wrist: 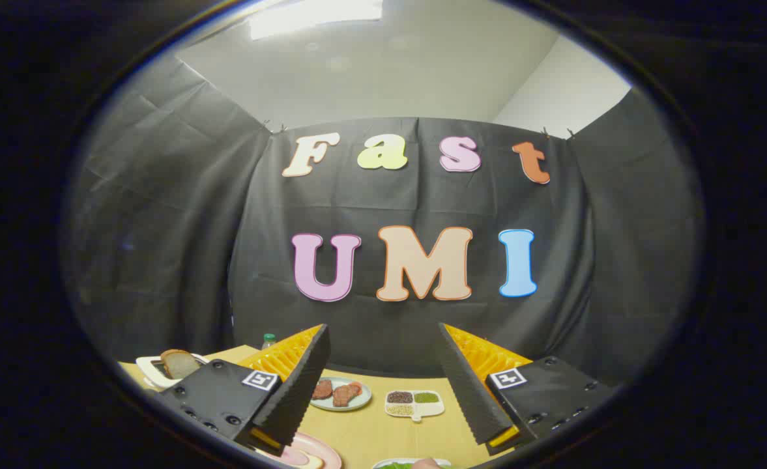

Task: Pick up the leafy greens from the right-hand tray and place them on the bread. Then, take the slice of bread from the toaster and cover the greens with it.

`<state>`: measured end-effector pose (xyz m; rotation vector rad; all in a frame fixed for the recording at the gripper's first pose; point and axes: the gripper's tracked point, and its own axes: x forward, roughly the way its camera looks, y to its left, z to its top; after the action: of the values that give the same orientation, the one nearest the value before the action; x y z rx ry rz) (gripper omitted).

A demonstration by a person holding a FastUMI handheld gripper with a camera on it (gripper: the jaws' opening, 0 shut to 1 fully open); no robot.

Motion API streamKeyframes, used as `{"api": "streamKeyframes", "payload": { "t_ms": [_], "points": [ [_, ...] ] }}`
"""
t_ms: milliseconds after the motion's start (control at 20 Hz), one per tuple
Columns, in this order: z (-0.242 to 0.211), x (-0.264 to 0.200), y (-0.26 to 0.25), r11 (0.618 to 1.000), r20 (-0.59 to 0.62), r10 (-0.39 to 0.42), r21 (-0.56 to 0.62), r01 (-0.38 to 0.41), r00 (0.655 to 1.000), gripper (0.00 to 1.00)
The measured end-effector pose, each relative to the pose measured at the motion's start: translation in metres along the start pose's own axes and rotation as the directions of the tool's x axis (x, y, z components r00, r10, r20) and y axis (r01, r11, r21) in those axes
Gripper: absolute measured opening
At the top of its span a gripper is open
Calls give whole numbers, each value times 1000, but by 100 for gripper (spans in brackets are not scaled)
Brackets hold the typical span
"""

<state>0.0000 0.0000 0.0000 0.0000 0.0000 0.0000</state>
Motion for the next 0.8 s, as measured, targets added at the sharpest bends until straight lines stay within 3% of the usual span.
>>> {"api": "streamKeyframes", "payload": {
  "t_ms": [800],
  "points": [
    [26, 11, -33, 999, 28, -4, -32, 5, 1000, 100]
  ]
}}
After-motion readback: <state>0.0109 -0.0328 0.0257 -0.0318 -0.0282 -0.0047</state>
